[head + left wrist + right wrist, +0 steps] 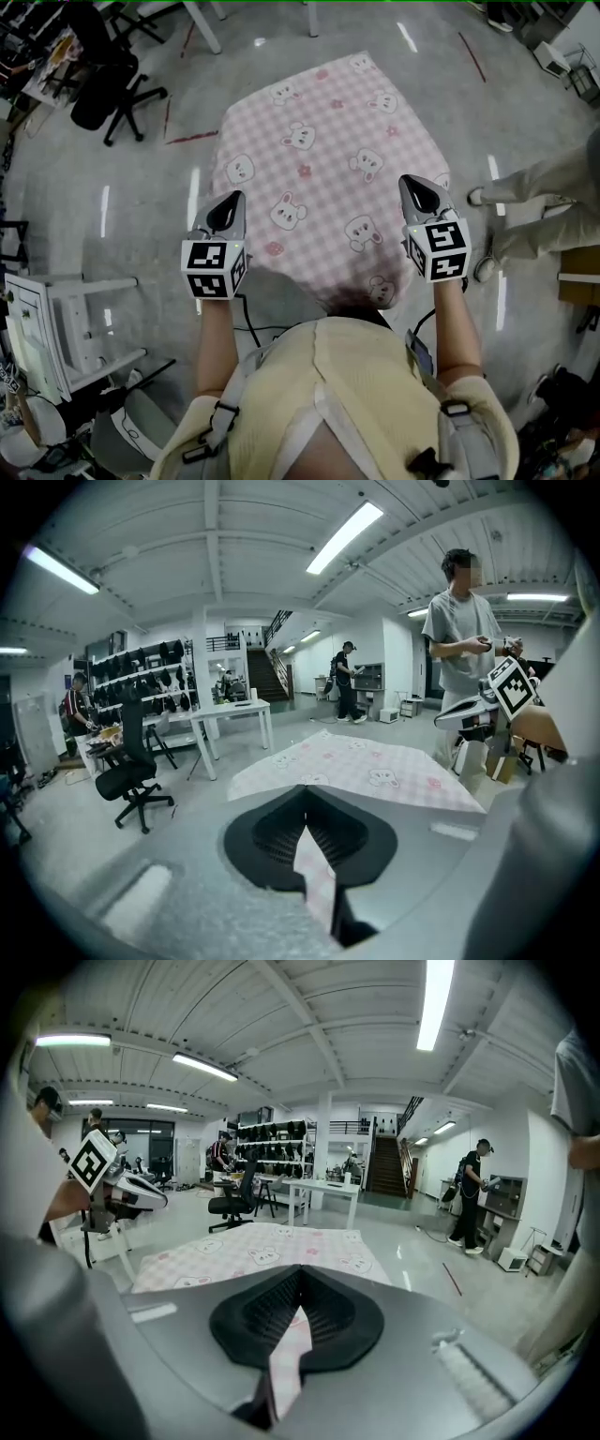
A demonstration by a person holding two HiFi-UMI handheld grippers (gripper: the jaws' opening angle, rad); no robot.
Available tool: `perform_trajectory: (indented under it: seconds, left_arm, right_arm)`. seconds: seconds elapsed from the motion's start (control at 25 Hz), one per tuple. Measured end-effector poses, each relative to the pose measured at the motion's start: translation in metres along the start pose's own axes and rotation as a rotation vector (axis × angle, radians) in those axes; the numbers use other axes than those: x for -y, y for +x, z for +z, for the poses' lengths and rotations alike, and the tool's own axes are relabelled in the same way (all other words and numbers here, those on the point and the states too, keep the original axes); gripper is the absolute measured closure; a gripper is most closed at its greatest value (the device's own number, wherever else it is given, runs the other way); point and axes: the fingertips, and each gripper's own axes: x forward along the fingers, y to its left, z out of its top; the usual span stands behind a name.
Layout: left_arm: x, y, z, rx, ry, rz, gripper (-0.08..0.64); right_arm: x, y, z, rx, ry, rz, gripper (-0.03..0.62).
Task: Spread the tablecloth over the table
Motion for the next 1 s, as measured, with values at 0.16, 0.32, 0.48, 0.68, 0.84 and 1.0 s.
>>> perform_trajectory:
  seconds: [0.16,0.32,0.48,0.68,0.84,1.0]
  left_arm:
    - [0.000,0.002,-0.008,-0.017,-0.012,0.002,0.554]
    - [0.001,0.012,0.004,-0.024,0.021,0.017,0.554]
    - [0.007,0.020,0.010,-0.020,0.033,0.017,0.554]
    - [0.003,0.013,-0.002,-0.012,0.019,0.013,0.554]
    - [0.009,0.015,-0.002,-0.005,0.001,-0.005,0.554]
    - [0.022,0.027,-0.009,-0.001,0.010,-0.024,0.554]
  right_arm:
    - [-0.001,0.002,-0.003,-0.008,0.021,0.011,0.589]
    - [0.001,0.008,0.004,-0.016,0.017,0.027,0.589]
    - [0.000,0.017,0.003,-0.021,0.015,0.044,0.589]
    - [-0.013,0.016,-0.006,-0.020,0.024,0.043,0.589]
    - [-0.012,0.016,-0.011,-0.025,0.038,0.041,0.589]
    - [-0.006,0.020,-0.025,-0.021,0.048,0.046,0.589]
